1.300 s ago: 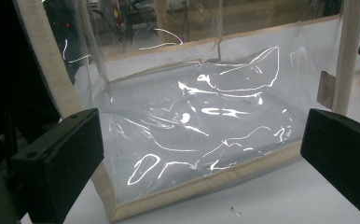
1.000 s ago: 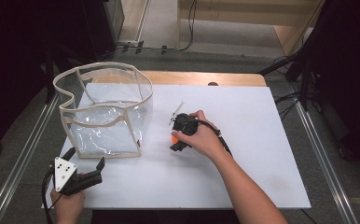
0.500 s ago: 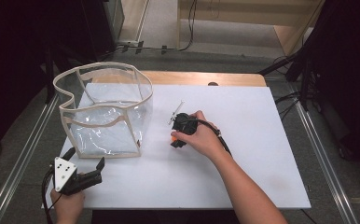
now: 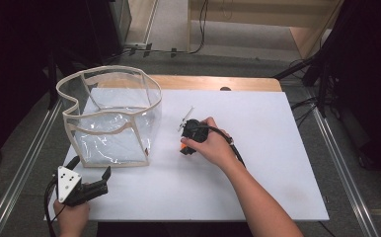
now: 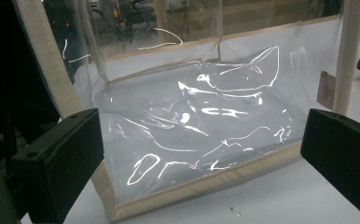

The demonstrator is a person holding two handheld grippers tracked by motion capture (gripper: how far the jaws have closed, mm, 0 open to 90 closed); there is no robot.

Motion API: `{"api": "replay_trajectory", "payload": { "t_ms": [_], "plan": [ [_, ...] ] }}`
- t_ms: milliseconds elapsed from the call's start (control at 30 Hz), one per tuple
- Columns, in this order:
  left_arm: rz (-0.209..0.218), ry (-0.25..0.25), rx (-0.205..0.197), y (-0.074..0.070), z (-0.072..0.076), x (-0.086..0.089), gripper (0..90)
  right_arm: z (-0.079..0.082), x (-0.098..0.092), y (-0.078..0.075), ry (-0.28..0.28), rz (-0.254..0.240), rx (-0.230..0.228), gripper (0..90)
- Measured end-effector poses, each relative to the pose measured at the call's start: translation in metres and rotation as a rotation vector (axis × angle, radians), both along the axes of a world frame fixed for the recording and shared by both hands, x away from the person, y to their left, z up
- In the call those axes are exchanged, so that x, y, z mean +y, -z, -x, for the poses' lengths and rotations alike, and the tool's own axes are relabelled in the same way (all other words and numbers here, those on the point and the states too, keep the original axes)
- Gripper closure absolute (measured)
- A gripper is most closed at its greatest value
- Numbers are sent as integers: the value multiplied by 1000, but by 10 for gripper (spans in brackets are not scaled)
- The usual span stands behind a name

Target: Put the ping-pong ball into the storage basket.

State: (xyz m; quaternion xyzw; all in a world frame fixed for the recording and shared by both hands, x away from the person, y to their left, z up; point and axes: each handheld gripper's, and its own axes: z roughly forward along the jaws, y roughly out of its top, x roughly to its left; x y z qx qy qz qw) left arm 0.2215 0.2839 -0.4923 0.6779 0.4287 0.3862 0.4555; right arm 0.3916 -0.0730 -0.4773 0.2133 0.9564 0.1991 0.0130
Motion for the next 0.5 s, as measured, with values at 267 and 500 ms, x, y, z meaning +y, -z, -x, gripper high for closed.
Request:
{"api": "replay_trajectory", "payload": {
  "t_ms": [267, 500],
  "plan": [
    [0, 0, 0, 0, 0, 0, 0, 0, -1, -1, -7, -14, 15, 479],
    [1, 0, -1, 0, 0, 0, 0, 0, -1, -5, -14, -17, 18, 480]
  ]
}}
